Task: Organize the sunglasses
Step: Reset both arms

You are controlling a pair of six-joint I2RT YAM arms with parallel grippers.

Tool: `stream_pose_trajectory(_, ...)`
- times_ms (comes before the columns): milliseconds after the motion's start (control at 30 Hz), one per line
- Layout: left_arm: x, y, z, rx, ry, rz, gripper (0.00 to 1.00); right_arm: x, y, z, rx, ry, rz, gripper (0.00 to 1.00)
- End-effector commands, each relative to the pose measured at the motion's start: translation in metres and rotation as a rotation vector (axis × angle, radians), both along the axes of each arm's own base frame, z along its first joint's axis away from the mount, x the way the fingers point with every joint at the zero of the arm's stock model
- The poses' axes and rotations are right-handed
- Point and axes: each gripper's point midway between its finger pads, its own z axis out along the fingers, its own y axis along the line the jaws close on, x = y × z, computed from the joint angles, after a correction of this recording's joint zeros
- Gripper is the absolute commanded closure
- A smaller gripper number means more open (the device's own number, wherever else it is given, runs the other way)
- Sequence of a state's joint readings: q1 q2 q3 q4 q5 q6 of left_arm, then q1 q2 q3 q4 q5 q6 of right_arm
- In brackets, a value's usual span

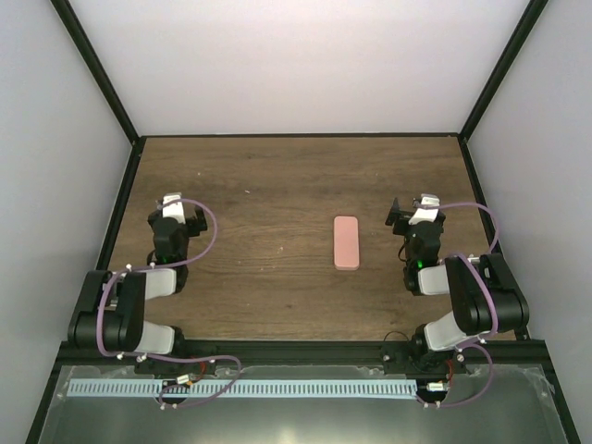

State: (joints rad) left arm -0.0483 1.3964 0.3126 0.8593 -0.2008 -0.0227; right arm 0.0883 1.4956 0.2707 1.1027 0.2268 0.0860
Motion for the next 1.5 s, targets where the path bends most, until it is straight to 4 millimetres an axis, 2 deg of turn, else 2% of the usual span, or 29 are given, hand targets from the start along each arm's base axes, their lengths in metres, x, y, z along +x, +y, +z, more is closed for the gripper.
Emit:
stream_pose_trajectory(0, 0.004, 0.009, 0.018, 0.021, -0.081, 0.046, 0.0, 0.007, -0.001, 0.011, -0.015, -0.03, 0.001, 0.0)
stream_pose_trajectory(100, -0.001, 0.024, 0.012, -0.001, -0.124, 0.131, 0.0, 0.008, 0.0, 0.011, -0.014, -0.028, 0.002, 0.0)
stream_pose_trajectory(133, 0.0, 0.026, 0.005, -0.004, -0.119, 0.137, 0.0, 0.008, 0.0, 0.011, -0.014, -0.028, 0.002, 0.0)
stream_pose_trajectory(267, -0.004, 0.029, 0.006, -0.023, -0.135, 0.14, 0.0, 0.009, 0.0, 0.01, -0.013, -0.023, 0.008, 0.0)
stream_pose_trajectory(533, 0.001, 0.026, 0.004, -0.012, -0.117, 0.121, 0.0, 0.009, -0.001, 0.011, -0.011, -0.024, 0.009, 0.0)
stream_pose_trajectory(667, 0.005, 0.018, 0.003, 0.004, -0.103, 0.074, 0.0, 0.013, 0.001, 0.009, -0.011, -0.01, 0.017, 0.0)
stream_pose_trajectory(1467, 0.005, 0.018, 0.002, 0.005, -0.102, 0.075, 0.0, 0.013, 0.0, 0.009, -0.01, -0.01, 0.019, 0.0)
